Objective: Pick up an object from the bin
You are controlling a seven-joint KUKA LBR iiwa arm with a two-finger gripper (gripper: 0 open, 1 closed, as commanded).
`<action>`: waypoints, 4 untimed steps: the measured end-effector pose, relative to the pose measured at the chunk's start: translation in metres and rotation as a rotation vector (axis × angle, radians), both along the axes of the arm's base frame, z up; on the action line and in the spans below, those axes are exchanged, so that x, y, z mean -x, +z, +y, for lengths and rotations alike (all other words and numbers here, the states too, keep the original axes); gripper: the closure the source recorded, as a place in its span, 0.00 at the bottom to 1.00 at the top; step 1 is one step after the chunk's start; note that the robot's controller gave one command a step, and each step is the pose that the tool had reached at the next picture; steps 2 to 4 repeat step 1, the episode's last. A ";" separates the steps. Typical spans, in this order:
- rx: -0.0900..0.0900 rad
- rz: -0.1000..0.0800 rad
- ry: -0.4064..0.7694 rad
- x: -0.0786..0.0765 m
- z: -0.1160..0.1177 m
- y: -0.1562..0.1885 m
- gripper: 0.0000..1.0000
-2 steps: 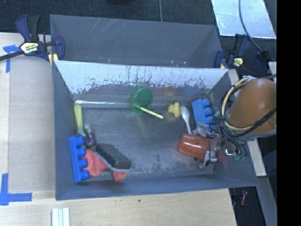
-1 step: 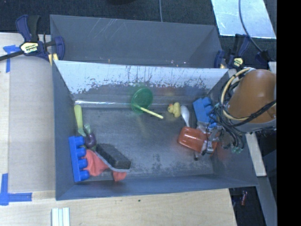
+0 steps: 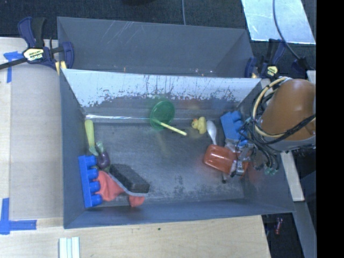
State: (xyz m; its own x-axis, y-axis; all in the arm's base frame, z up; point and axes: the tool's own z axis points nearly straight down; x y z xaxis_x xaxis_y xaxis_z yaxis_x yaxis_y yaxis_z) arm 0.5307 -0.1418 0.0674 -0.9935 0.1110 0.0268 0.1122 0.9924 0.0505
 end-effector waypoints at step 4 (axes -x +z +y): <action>0.004 -0.009 -0.024 -0.006 0.000 0.080 1.00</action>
Offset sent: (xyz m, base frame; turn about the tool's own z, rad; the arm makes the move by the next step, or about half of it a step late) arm 0.0075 -0.0095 0.1339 0.0216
